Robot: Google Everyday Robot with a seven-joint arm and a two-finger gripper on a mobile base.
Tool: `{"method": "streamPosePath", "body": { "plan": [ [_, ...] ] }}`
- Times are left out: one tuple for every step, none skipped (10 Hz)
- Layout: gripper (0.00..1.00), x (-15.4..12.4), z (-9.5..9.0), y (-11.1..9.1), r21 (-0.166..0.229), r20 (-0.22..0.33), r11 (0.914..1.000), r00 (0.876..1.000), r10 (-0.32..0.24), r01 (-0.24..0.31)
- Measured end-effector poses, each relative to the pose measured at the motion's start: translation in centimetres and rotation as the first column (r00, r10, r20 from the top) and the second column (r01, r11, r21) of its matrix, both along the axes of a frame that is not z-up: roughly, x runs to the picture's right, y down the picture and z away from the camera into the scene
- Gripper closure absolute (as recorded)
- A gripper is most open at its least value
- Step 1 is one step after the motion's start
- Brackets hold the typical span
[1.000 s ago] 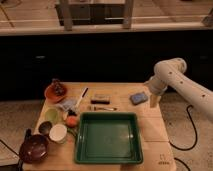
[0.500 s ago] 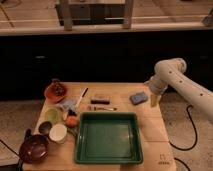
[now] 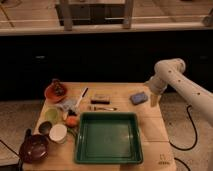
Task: Place sponge in tray
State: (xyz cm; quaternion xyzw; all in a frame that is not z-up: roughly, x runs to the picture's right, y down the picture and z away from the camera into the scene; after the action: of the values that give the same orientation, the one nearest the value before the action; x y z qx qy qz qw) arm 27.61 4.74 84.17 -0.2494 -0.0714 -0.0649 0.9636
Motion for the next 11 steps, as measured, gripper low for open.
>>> {"method": "streamPosePath", "body": {
  "plan": [
    [0.20,0.1,0.3,0.1,-0.004,0.002,1.0000,1.000,0.000,0.000],
    [0.20,0.2,0.6,0.2,-0.007,0.003,1.0000,1.000,0.000,0.000],
    [0.20,0.2,0.8,0.3,-0.011,0.005,0.9999,1.000,-0.001,0.001],
    [0.20,0.2,1.3,0.4,-0.017,0.008,0.9998,1.000,-0.003,0.003],
    [0.20,0.2,1.5,0.5,-0.020,0.010,0.9998,1.000,-0.004,0.004],
    [0.20,0.0,1.9,0.6,-0.025,0.013,0.9997,1.000,-0.006,0.006],
    [0.20,0.0,2.3,0.6,-0.028,0.015,0.9996,1.000,-0.007,0.008],
    [0.20,0.0,2.5,0.8,-0.034,0.016,0.9994,1.000,-0.009,0.009],
    [0.20,0.0,2.6,0.8,-0.035,0.017,0.9993,1.000,-0.009,0.009],
    [0.20,-0.2,3.1,1.1,-0.042,0.019,0.9991,1.000,-0.005,0.006],
    [0.20,-0.3,3.4,1.2,-0.045,0.019,0.9990,1.000,-0.003,0.004]
  ]
}}
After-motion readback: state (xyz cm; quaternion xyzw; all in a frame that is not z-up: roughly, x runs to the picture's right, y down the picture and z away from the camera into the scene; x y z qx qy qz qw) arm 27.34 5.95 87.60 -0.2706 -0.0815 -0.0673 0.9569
